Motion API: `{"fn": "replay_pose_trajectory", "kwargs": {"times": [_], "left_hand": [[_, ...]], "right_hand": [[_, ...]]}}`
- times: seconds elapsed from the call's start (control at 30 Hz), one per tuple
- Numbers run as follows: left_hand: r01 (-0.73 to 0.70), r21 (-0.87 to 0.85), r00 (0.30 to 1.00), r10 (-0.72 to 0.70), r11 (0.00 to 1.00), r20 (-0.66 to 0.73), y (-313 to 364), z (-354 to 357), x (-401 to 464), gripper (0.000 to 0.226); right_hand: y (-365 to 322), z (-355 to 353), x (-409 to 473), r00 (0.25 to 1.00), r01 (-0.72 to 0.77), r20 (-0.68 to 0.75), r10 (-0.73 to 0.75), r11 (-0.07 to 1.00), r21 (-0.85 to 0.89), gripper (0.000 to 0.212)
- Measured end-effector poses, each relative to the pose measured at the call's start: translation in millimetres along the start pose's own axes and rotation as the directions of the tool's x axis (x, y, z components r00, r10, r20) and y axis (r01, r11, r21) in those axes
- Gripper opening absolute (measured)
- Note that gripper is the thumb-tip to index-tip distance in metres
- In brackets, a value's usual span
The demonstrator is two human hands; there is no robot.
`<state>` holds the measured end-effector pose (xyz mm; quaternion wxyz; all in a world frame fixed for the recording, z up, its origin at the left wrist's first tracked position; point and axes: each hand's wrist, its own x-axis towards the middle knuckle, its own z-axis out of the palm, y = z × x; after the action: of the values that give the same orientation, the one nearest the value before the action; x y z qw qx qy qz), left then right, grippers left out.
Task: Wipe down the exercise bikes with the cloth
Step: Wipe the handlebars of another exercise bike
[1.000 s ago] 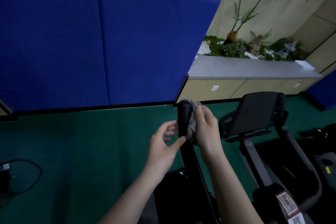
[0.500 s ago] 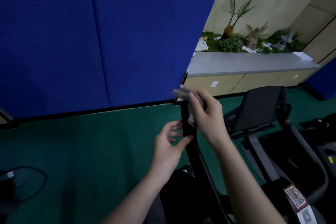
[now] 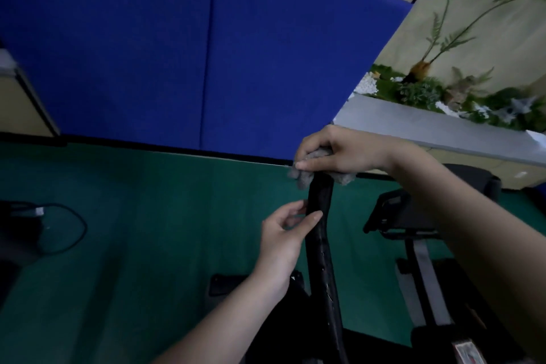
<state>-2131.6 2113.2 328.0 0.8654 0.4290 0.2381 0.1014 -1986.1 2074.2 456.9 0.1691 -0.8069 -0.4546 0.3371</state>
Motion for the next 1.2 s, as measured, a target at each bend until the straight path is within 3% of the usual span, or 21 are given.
{"fn": "replay_pose_trajectory", "kwargs": {"times": [0.13, 0.2, 0.3, 0.43, 0.6, 0.67, 0.73, 0.87, 1.0, 1.2], "left_hand": [[0.021, -0.098, 0.999, -0.024, 0.995, -0.03, -1, 5, -7, 0.022], [0.023, -0.123, 0.998, -0.03, 0.992, -0.051, -3, 7, -8, 0.024], [0.022, -0.127, 0.997, -0.03, 0.992, -0.065, -3, 11, -9, 0.019], [-0.004, -0.117, 0.995, -0.007, 0.993, -0.096, -6, 12, -10, 0.017], [-0.038, -0.106, 0.992, 0.025, 0.994, -0.122, -8, 14, -12, 0.015], [-0.048, -0.112, 0.992, 0.034, 0.993, -0.121, -8, 16, -14, 0.012], [-0.052, -0.114, 0.991, 0.037, 0.992, -0.125, -7, 16, -15, 0.012], [-0.036, -0.092, 0.992, 0.024, 0.995, -0.126, -8, 14, -15, 0.012], [-0.036, -0.048, 0.994, 0.031, 0.998, -0.106, -7, 10, -15, 0.014], [-0.056, 0.069, 0.998, 0.057, 0.996, -0.007, -2, 1, -9, 0.015]], "right_hand": [[2, -4, 10, 0.954, 0.05, 0.297, -0.028, 0.997, -0.066, 0.021], [4, -8, 10, 0.944, 0.126, 0.32, -0.085, 0.986, -0.111, 0.013], [5, -10, 5, 0.957, 0.199, 0.236, -0.171, 0.975, -0.1, 0.015], [15, 0, 4, 0.979, 0.187, -0.064, -0.194, 0.978, -0.097, 0.019], [17, 19, 4, 0.957, 0.019, -0.287, 0.037, 0.982, 0.19, 0.032], [26, 28, 9, 0.882, -0.043, -0.43, 0.191, 0.942, 0.332, 0.048], [38, 38, 12, 0.819, -0.02, -0.489, 0.301, 0.866, 0.5, 0.047], [16, 51, 5, 0.744, 0.042, -0.487, 0.458, 0.695, 0.718, 0.037], [14, 56, 2, 0.7, 0.106, -0.457, 0.549, 0.553, 0.827, 0.034], [14, 88, -13, 0.586, 0.195, -0.504, 0.635, 0.493, 0.848, 0.041]]}}
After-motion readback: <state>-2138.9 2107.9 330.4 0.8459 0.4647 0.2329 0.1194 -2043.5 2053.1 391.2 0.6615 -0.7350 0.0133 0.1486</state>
